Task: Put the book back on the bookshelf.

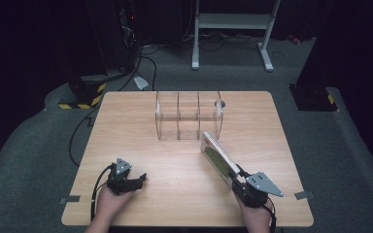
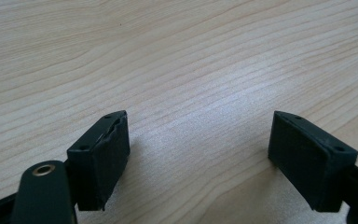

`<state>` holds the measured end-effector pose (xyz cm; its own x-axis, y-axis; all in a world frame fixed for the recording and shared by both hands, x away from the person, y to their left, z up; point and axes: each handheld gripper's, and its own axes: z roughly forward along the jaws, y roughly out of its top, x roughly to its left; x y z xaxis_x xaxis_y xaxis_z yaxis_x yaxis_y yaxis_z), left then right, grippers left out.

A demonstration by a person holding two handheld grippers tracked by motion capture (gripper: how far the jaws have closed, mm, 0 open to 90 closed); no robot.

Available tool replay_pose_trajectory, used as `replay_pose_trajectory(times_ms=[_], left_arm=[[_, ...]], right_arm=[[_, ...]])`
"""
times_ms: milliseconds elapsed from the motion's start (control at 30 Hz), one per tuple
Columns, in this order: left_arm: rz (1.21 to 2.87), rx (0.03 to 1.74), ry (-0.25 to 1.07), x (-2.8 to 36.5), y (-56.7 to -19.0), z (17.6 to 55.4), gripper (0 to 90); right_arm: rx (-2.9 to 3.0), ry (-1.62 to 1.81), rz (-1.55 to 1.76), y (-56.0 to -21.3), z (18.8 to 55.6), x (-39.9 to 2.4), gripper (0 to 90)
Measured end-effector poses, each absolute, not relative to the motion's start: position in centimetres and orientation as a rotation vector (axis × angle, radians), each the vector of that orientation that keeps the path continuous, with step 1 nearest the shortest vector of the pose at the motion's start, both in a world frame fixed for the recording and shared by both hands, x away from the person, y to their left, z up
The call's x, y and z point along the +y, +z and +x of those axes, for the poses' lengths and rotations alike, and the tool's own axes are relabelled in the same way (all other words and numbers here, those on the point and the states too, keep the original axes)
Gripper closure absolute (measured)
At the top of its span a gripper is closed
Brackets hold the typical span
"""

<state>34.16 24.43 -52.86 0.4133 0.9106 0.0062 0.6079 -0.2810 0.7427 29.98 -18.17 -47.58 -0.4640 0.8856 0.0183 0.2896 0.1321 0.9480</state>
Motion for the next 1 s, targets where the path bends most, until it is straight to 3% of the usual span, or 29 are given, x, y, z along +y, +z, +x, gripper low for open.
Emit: replay_pose_trajectory(times_ms=[1000], left_arm=[[2.004, 1.286, 0.584, 24.49, -52.84, 34.11, 21.3]], right_arm=[[1.839, 1.287, 1.138, -47.06, 30.39, -17.37, 74.9]])
